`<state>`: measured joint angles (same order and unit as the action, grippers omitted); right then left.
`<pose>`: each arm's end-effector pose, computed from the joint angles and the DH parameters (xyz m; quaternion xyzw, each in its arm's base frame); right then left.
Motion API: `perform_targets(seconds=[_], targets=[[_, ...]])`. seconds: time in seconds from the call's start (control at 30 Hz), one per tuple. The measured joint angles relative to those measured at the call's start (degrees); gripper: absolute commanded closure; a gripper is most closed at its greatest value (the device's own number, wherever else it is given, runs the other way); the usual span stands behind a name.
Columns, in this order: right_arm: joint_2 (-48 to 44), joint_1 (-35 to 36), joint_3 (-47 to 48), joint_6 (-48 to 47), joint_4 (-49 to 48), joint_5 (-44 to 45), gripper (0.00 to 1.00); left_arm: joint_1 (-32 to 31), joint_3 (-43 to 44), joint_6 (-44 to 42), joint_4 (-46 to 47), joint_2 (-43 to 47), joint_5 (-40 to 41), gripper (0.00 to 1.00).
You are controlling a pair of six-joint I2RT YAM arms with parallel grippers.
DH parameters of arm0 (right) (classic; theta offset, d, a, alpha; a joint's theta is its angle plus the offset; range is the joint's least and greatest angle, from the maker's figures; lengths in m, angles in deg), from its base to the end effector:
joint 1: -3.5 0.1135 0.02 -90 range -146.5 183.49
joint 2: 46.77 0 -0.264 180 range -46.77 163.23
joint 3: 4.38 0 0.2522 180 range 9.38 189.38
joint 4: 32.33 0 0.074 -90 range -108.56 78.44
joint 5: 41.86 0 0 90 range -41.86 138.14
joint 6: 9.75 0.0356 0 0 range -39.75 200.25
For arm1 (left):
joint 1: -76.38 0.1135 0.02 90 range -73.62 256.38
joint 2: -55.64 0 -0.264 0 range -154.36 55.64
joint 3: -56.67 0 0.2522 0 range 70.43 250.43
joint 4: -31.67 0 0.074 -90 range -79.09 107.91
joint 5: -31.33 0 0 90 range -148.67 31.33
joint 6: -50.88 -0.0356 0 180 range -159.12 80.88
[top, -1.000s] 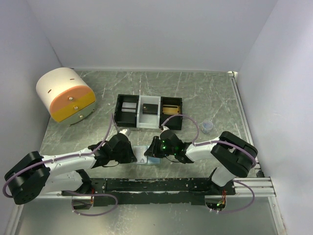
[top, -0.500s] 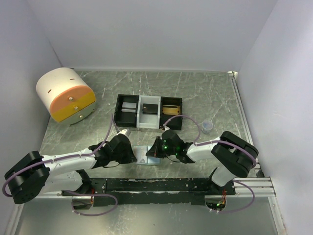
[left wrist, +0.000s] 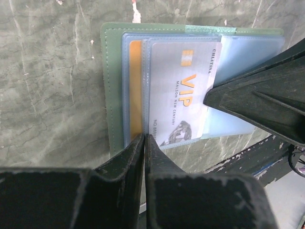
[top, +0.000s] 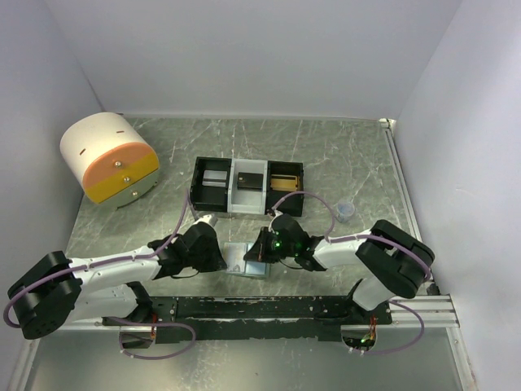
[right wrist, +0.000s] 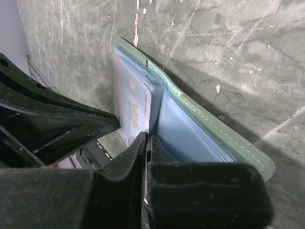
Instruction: Take the credit cards out of the card holder
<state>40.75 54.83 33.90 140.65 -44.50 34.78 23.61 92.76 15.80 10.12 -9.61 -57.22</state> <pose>0.1560 0.2081 0.1207 0.0186 0.8904 0.4248 0.1622 0.1212 -0.1580 0.1455 -0.0219 0.9415 -0.2644 0.2079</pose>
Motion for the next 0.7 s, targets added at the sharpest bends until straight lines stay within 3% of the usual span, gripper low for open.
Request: perform_targets(seconds=[0.33, 0.57, 0.7], targets=[[-1.2, -2.8, 0.0, -1.5, 2.9, -2.6, 1.00, 0.0, 0.5, -0.4, -3.0, 0.5, 2.1, 0.82], [-2.1, -4.6, 0.0, -3.3, 4.8, -4.2, 1.00, -0.1, 0.9, -1.3, -3.3, 3.7, 2.4, 0.63], [-0.5, -4.7, 0.5, -4.5, 4.8, -5.5, 1.00, -0.3, 3.6, -3.0, -0.8, 4.0, 1.1, 0.62]])
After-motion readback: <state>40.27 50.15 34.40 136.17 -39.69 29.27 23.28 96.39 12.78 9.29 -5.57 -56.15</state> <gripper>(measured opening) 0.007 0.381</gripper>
